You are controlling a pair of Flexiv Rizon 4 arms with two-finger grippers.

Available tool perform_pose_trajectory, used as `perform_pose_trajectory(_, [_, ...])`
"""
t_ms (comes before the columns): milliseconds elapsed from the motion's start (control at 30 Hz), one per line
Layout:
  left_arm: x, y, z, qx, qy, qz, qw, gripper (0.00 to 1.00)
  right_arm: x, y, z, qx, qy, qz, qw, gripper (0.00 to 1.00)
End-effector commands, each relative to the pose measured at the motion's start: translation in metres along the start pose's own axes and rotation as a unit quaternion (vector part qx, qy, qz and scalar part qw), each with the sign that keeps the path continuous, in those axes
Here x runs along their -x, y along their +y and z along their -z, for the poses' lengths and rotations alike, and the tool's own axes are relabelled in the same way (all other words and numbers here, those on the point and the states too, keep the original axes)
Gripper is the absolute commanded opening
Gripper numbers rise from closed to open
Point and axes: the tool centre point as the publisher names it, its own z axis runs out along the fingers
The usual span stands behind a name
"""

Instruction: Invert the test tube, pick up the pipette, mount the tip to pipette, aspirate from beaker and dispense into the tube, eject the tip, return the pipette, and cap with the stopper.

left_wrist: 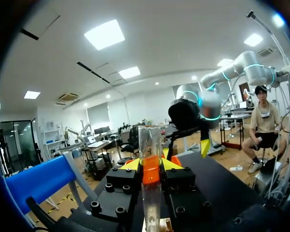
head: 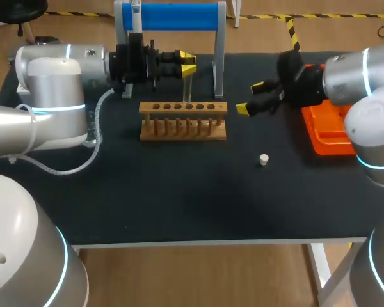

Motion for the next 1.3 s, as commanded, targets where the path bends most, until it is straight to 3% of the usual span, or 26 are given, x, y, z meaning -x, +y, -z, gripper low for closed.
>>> perform_pose_trajectory(33, [0.001,0.000,0.000,0.001,0.001,0.001,1.000,0.00,0.003,-0.009,-0.024,0.009,-0.015,0.002,1.000,1.00])
perform_pose_trajectory(900, [0.001,0.000,0.000,0.001,0.001,0.001,1.000,0.00,0.007,-0.044,-0.096,-0.007,-0.053,0.032,0.998,1.00])
perform_pose_trajectory(1300, [0.001,0.000,0.000,0.001,0.001,0.001,1.000,0.00,0.011,-0.046,-0.110,-0.011,-0.062,0.032,0.998,1.00])
